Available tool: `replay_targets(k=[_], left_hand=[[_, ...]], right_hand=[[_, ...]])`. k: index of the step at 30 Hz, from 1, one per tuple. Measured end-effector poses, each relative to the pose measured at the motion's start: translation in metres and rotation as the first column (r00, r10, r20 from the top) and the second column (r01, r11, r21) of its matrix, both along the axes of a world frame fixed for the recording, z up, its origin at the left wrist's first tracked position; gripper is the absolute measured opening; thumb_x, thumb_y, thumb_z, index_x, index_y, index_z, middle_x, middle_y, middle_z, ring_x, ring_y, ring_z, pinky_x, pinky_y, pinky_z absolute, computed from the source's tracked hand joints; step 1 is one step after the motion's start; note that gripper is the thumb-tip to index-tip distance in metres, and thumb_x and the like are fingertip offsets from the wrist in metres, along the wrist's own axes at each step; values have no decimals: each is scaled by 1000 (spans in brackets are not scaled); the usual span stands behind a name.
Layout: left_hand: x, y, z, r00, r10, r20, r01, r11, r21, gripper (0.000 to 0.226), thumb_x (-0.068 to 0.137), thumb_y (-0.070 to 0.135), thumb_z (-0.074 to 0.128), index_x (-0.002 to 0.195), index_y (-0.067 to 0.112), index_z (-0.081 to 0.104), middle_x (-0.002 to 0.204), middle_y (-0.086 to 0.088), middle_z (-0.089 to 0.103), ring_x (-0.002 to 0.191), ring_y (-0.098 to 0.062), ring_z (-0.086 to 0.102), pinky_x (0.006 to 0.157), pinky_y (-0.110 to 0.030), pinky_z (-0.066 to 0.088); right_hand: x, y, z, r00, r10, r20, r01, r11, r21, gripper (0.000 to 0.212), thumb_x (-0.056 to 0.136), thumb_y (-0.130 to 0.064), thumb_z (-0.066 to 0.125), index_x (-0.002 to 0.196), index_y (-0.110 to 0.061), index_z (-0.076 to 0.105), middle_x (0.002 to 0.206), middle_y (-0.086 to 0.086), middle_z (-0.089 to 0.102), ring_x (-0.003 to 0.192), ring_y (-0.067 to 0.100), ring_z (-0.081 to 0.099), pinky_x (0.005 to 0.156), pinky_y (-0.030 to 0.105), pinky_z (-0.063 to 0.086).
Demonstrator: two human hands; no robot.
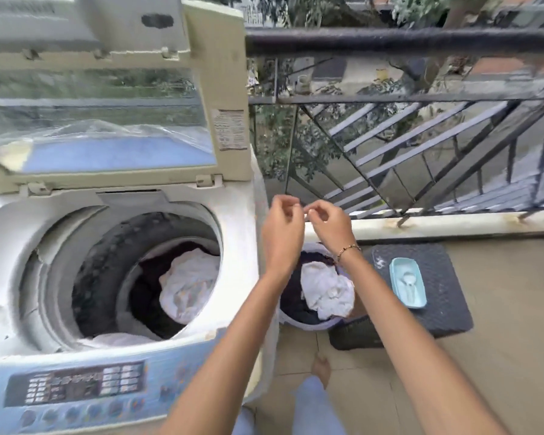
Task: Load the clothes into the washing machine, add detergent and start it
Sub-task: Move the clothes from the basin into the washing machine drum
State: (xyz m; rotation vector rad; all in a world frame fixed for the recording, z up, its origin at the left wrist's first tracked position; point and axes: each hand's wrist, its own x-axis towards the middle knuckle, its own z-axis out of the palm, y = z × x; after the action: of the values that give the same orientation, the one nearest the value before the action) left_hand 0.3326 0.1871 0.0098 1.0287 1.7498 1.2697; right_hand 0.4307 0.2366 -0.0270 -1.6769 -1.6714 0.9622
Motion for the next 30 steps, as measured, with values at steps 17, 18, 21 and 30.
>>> replay_targets(k=[17, 18, 21, 30], left_hand=[[123, 51, -345, 966, -257, -28, 159, 677, -719, 16, 89, 22, 51, 102, 12, 53, 106, -7, 61, 95, -27, 58, 75, -34, 44], [122, 51, -365, 964, -264, -27, 159, 656, -738, 20, 91, 24, 51, 105, 10, 54, 107, -7, 60, 96, -27, 58, 77, -35, 45], [117, 48, -416, 971, -238, 3, 147, 592, -792, 24, 94, 24, 47, 107, 5, 54, 109, -10, 61, 97, -27, 57, 83, -36, 44], [114, 33, -496, 991, -105, 83, 126, 520, -845, 9, 91, 19, 42, 91, 14, 49, 111, -17, 62, 84, -24, 52, 74, -34, 43]], right_hand=[[160, 23, -342, 961, 13, 278, 133, 855, -501, 23, 86, -14, 55, 104, -5, 66, 111, 14, 66, 105, 32, 60, 88, 36, 47], [163, 23, -362, 957, 44, 288, 122, 838, -532, 29, 86, -14, 56, 113, -4, 62, 119, 16, 60, 112, 33, 55, 92, 35, 43], [169, 23, -414, 918, 223, 327, 20, 799, -601, 50, 87, -17, 56, 134, -6, 44, 142, 16, 37, 128, 32, 40, 103, 36, 37], [171, 36, -491, 406, 680, 610, -186, 715, -674, 90, 86, -11, 61, 150, -16, -2, 152, 26, 17, 119, 33, 52, 87, 37, 48]])
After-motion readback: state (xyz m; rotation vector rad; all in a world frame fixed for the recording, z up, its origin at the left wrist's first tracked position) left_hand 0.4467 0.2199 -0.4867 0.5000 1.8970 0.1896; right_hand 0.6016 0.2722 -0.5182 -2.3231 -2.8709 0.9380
